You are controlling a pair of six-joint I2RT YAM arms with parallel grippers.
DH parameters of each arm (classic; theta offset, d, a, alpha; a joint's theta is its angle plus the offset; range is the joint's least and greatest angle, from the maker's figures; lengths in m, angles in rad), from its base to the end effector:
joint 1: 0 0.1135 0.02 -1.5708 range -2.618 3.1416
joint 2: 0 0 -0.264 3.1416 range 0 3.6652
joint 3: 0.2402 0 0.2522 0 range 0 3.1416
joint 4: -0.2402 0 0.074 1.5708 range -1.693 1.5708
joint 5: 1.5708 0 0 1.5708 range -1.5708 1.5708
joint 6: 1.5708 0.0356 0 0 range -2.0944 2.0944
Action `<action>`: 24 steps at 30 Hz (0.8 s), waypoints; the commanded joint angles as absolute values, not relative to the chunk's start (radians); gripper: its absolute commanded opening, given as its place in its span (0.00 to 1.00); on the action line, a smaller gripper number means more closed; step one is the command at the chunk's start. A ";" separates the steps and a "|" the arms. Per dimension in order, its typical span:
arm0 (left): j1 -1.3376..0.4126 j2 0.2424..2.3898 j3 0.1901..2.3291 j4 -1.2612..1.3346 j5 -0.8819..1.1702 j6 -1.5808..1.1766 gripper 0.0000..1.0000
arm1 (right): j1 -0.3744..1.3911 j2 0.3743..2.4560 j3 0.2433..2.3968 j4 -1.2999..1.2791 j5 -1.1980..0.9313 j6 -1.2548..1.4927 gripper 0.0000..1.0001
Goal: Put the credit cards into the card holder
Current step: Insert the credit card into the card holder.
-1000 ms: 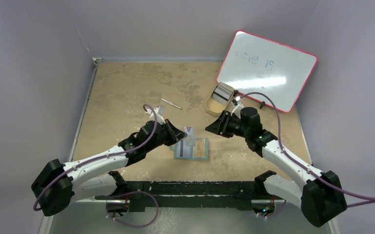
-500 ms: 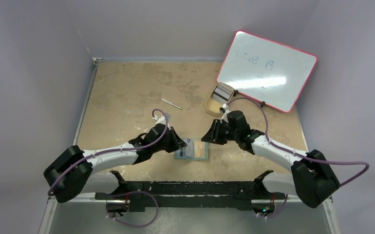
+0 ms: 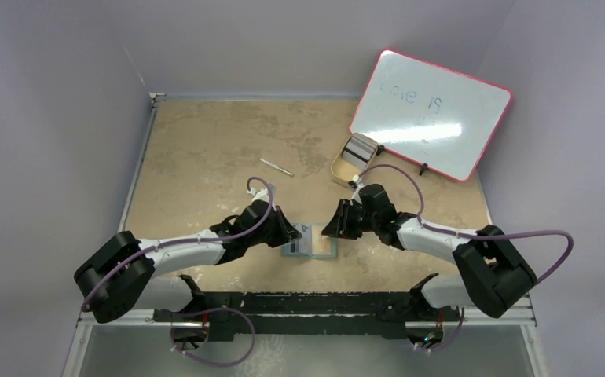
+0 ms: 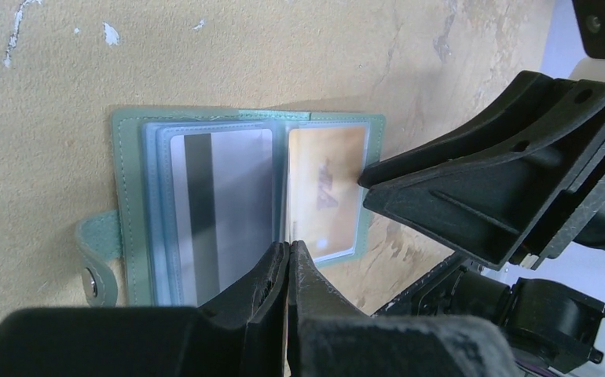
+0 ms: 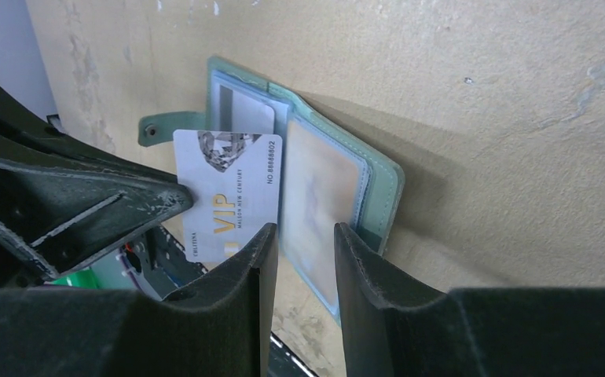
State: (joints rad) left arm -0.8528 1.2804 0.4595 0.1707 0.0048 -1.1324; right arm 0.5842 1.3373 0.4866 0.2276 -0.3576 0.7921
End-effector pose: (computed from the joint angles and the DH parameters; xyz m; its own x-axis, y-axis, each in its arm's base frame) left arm 0.1594 -0.1827 0.1617 -0.8532 -0.3995 -0.3352 -0.0398 0.6908 -0.7219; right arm 0.2039 0.1498 0.1631 -0.8784 0.2186 -0.4250 -0.1829 0.6678 0.7215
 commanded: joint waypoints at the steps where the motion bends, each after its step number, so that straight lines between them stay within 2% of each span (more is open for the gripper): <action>1: -0.850 1.287 0.453 0.232 0.017 -1.114 0.00 | 0.591 1.352 0.474 0.278 -0.361 0.793 0.35; 24: -0.849 1.341 0.455 0.248 0.013 -1.092 0.00 | 0.591 1.387 0.442 0.279 -0.318 0.773 0.35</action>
